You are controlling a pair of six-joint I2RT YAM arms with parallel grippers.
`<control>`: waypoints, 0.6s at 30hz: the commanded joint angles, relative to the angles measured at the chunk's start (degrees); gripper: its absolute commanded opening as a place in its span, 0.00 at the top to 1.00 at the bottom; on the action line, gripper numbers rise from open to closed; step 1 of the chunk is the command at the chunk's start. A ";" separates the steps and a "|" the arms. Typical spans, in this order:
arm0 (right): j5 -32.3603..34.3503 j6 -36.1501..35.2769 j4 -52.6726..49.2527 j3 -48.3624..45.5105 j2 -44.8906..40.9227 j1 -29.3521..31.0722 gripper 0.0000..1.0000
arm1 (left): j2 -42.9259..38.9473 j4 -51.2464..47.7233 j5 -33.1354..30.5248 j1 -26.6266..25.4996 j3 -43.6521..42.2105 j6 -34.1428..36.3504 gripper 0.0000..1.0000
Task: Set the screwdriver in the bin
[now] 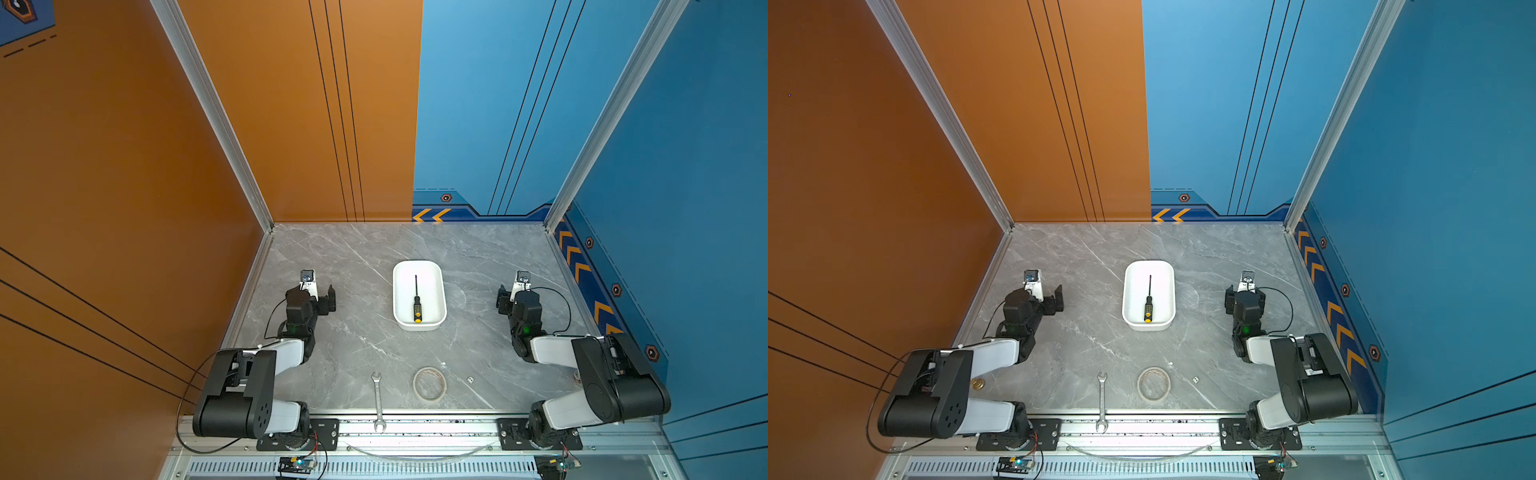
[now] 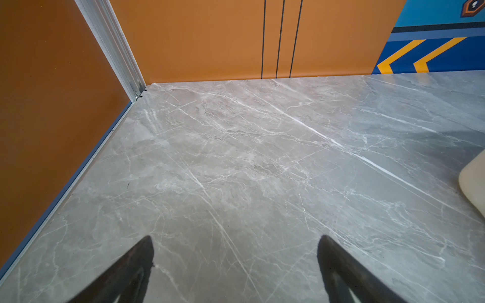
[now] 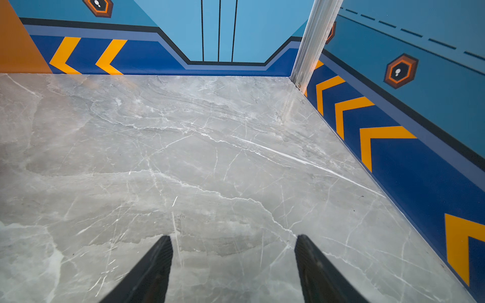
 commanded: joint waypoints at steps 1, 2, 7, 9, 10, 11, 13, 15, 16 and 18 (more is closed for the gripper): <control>-1.96 0.10 4.17 -0.52 0.58 -1.22 0.28 | 2.28 5.77 1.98 0.51 -1.29 0.54 0.02; -2.55 0.45 3.78 -0.37 0.59 -1.58 0.28 | 3.10 6.74 2.16 0.44 -1.42 0.56 0.02; -3.33 1.19 5.97 -0.59 3.26 -2.33 0.27 | 8.65 11.89 1.98 0.44 -1.56 0.57 0.02; -4.01 1.21 6.65 -0.51 3.82 -2.54 0.27 | 8.95 12.20 1.59 0.43 -1.45 0.55 0.02; -4.04 1.17 6.97 -0.53 3.90 -2.57 0.27 | 8.89 11.84 1.11 0.44 -1.40 0.30 0.02; -4.32 1.33 5.37 -0.19 3.42 -2.64 0.26 | 9.09 11.99 1.04 0.44 -1.24 0.20 0.02; -5.45 1.55 5.68 -0.04 3.84 -3.23 0.25 | 9.17 10.11 1.00 0.53 -0.19 0.28 0.02; -5.64 1.64 4.83 0.18 3.58 -3.36 0.18 | 9.18 6.96 0.99 0.53 1.44 0.24 0.02; -5.67 1.64 5.06 0.18 3.67 -3.37 0.13 | 9.01 6.78 1.08 0.78 1.36 0.07 0.02; -5.77 1.62 4.97 0.18 3.68 -3.50 0.04 | 9.07 6.76 1.04 0.79 1.37 -0.02 0.02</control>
